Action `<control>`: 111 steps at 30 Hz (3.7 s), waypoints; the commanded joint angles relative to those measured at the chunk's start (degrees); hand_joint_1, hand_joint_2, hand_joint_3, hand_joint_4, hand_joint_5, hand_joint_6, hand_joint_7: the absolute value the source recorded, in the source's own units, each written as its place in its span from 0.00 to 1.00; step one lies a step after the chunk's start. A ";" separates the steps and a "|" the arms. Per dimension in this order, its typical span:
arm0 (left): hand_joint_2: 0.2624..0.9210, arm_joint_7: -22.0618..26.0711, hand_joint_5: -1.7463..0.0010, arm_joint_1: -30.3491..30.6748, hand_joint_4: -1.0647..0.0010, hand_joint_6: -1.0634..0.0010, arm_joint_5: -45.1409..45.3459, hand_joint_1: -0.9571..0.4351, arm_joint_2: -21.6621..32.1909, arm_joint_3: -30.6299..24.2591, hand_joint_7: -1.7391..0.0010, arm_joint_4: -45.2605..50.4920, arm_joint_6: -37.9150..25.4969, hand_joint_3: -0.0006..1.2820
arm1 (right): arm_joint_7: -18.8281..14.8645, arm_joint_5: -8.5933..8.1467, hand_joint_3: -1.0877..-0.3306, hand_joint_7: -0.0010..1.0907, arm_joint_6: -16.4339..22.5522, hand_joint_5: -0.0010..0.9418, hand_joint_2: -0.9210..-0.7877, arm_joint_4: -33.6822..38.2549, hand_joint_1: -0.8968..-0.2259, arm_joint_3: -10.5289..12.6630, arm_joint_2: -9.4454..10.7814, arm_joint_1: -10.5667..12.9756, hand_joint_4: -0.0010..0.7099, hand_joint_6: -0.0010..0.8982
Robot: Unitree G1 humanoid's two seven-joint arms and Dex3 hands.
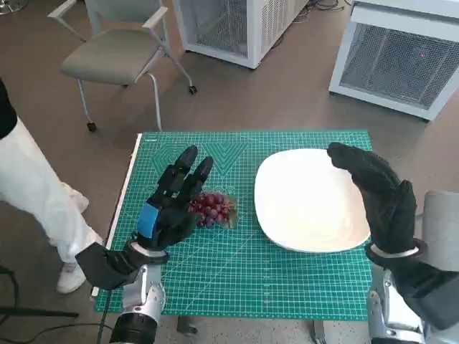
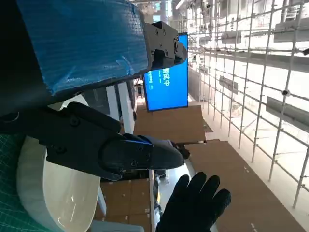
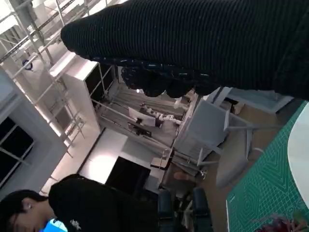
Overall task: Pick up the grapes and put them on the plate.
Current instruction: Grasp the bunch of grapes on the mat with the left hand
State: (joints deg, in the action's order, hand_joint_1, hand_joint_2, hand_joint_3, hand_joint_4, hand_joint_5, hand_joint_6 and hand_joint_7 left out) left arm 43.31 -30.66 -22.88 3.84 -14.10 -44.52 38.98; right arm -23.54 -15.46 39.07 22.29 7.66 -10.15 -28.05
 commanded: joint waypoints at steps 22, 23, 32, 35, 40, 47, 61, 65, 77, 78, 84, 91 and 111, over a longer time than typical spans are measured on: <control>1.00 -40.06 1.00 6.16 0.98 0.94 54.49 0.17 14.00 6.93 0.99 16.10 0.93 0.18 | -0.93 -0.29 0.45 0.65 -0.61 0.00 0.00 0.06 0.44 -0.09 0.06 0.93 0.47 0.00; 1.00 -40.84 1.00 6.52 0.99 0.95 56.21 0.17 14.43 7.36 1.00 17.36 -0.61 0.17 | -0.89 -0.25 0.45 0.65 -0.61 0.00 0.00 0.04 0.44 -0.09 0.05 0.95 0.47 0.00; 0.98 -45.03 1.00 7.49 1.00 0.94 63.33 0.19 15.30 10.81 0.99 21.78 -10.39 0.03 | -0.62 0.00 0.45 0.65 -0.65 0.00 0.00 -0.42 0.44 -0.17 0.12 1.07 0.47 0.00; 0.94 -44.70 1.00 7.59 1.00 0.92 64.40 0.22 15.43 12.37 0.99 23.06 -14.42 0.01 | -0.50 0.14 0.45 0.65 -0.73 0.00 0.00 -0.55 0.44 -0.16 0.06 1.09 0.47 0.00; 0.88 -43.27 1.00 7.24 1.00 0.90 65.07 0.26 16.05 15.59 0.99 24.20 -20.80 0.00 | -0.53 0.11 0.45 0.65 -0.91 0.00 0.00 -0.66 0.44 -0.12 -0.06 1.14 0.47 0.00; 0.86 -39.94 1.00 5.50 1.00 0.89 64.69 0.29 17.04 20.00 0.99 23.24 -27.36 0.00 | -0.74 -0.14 0.45 0.64 -1.10 0.00 0.00 -0.69 0.44 -0.02 -0.20 1.25 0.47 0.00; 0.81 -36.31 1.00 -1.24 1.00 0.88 62.22 0.34 16.31 25.64 0.99 14.11 -34.64 0.00 | -0.63 -0.21 0.45 0.64 -1.15 0.00 0.00 -1.17 0.43 0.23 -0.19 1.74 0.47 0.00; 0.80 -37.20 1.00 -4.64 1.00 0.88 61.95 0.36 15.84 27.35 0.99 8.41 -34.60 0.00 | -0.58 -0.19 0.45 0.64 -1.10 0.00 0.00 -1.16 0.44 0.27 -0.12 1.84 0.47 0.00; 0.78 -40.99 1.00 -14.23 1.00 0.87 62.74 0.39 13.74 32.30 0.99 -6.64 -36.94 0.00 | -0.62 -0.31 0.45 0.64 -1.22 0.00 0.00 -1.63 0.44 0.20 -0.01 2.25 0.47 0.00; 0.78 -41.36 1.00 -14.77 1.00 0.86 62.72 0.39 13.57 32.61 0.99 -7.54 -37.15 0.00 | -0.64 -0.33 0.45 0.64 -1.23 0.00 0.00 -1.64 0.44 0.20 0.00 2.28 0.47 0.00; 0.77 -43.12 1.00 -17.33 1.00 0.86 62.40 0.40 12.66 34.25 0.99 -12.20 -37.68 0.00 | -0.57 -0.26 0.45 0.64 -1.22 0.00 0.00 -1.55 0.44 0.21 0.02 2.33 0.47 0.00; 0.77 -44.23 1.00 -18.44 1.00 0.86 62.02 0.40 12.41 35.48 0.99 -14.56 -37.33 0.00 | -0.50 -0.22 0.45 0.64 -1.30 0.00 0.00 -1.68 0.45 0.20 0.03 2.43 0.47 0.00; 0.87 -48.49 0.97 -22.76 0.75 0.61 62.23 0.63 10.63 39.81 0.94 -24.40 -35.88 0.02 | 0.15 0.64 0.45 0.64 -2.04 0.00 0.00 -2.61 0.45 0.03 -0.03 2.82 0.47 0.00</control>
State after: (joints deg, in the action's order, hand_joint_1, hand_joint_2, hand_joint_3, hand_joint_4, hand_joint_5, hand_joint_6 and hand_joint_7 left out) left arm -4.09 -52.68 39.74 14.71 25.34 -67.61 2.39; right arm -23.75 -15.43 37.89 19.91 7.76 -10.11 -26.55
